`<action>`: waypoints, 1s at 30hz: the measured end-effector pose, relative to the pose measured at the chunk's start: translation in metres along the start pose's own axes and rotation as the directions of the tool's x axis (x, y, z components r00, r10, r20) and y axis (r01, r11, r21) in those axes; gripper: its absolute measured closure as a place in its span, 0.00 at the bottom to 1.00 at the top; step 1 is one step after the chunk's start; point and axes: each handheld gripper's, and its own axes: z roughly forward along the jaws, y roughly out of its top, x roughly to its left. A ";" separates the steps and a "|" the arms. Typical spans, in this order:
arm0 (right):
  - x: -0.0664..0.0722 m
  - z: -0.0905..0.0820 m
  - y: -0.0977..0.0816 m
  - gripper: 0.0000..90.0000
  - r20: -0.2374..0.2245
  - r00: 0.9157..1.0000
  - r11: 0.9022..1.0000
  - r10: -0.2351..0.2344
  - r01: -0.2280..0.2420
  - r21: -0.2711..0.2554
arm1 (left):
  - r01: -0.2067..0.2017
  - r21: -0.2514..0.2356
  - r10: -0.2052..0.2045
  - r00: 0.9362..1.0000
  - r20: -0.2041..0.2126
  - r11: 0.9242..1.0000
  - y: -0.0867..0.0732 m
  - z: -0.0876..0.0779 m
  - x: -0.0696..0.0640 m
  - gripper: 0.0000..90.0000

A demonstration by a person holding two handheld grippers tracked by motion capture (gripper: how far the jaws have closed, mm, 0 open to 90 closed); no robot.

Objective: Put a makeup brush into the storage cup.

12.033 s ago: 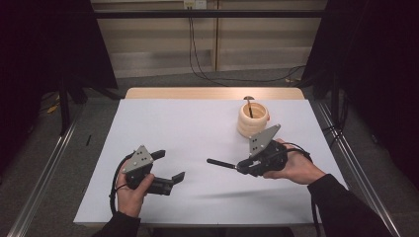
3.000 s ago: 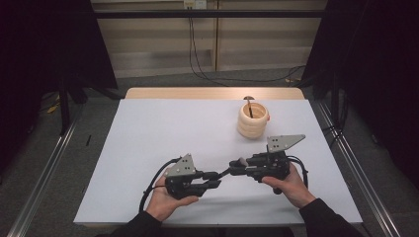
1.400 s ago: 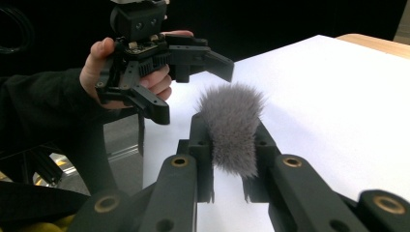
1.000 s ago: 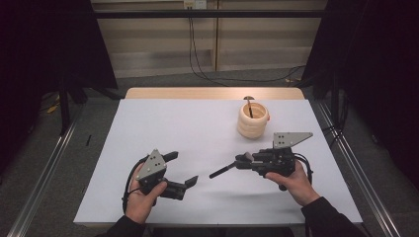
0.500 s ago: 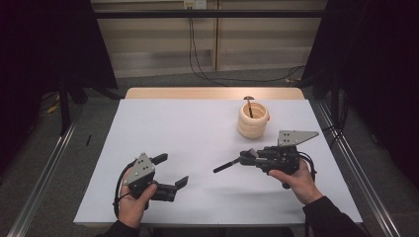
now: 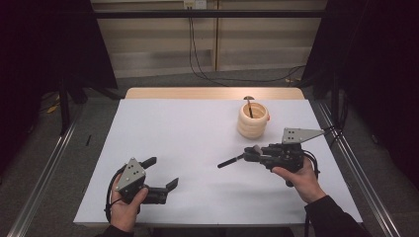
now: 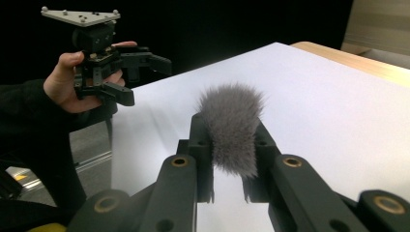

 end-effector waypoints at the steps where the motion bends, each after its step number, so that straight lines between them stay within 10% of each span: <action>1: 0.000 -0.001 0.000 0.86 0.009 1.000 1.000 0.001 -0.001 0.002 | -0.003 -0.001 0.003 1.000 0.004 1.000 -0.001 0.000 0.002 0.02; 30: -0.040 -0.031 0.029 0.86 0.178 0.984 1.000 0.021 -0.020 -0.005 | 0.037 -0.013 -0.038 0.999 -0.021 0.999 -0.002 -0.008 0.004 0.03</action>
